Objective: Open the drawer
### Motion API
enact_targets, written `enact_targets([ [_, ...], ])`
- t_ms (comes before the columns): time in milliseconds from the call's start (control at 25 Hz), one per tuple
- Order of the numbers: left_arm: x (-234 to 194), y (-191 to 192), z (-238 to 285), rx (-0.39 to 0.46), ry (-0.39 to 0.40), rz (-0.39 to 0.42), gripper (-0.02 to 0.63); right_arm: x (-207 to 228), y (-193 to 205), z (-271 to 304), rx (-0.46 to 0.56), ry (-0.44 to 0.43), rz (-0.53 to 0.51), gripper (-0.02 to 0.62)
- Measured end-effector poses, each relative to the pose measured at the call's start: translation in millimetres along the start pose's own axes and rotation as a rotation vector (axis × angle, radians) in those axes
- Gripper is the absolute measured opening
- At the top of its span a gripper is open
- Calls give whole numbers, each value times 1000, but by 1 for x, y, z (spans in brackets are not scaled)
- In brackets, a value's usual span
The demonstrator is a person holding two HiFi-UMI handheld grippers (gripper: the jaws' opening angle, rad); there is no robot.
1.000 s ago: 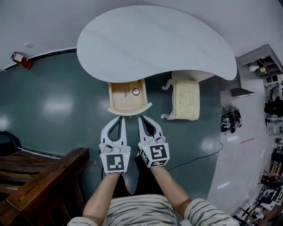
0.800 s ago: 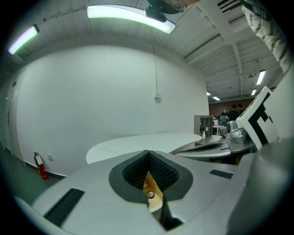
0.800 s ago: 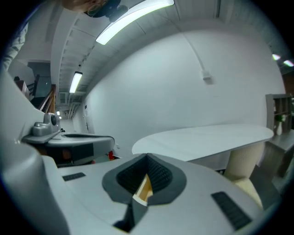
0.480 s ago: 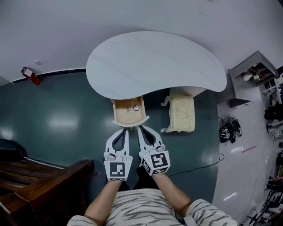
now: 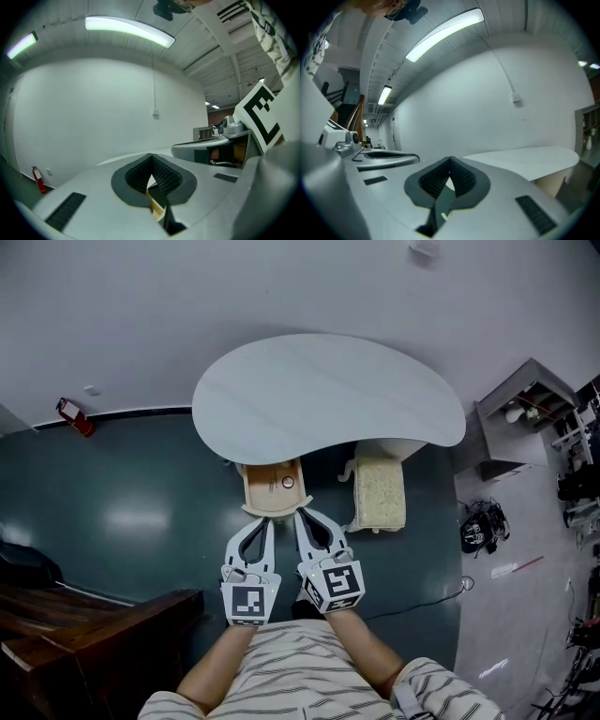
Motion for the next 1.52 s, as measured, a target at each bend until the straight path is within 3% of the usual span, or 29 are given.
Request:
enact_targets([
  [560,3,-54,-14,76,11,-11,5,-14,-55,-20,99,-13,-56,14],
  [1040,5,-69,-7,137,12,-4,5,-14,-72,-29,143,-22,-82,14],
  [1520,12,-69,-4,132,21,15,5,0,-68,-33,145,-5,-70,14],
])
Point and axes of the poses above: the fingertips, and each gripper's own axes: z forward along the fingers, x to its right, y out of its underside, the point moved 1 cm from there along -z, backward along the fingers, and after that the axes turned 1 degree about y, right-handed, at the moved point
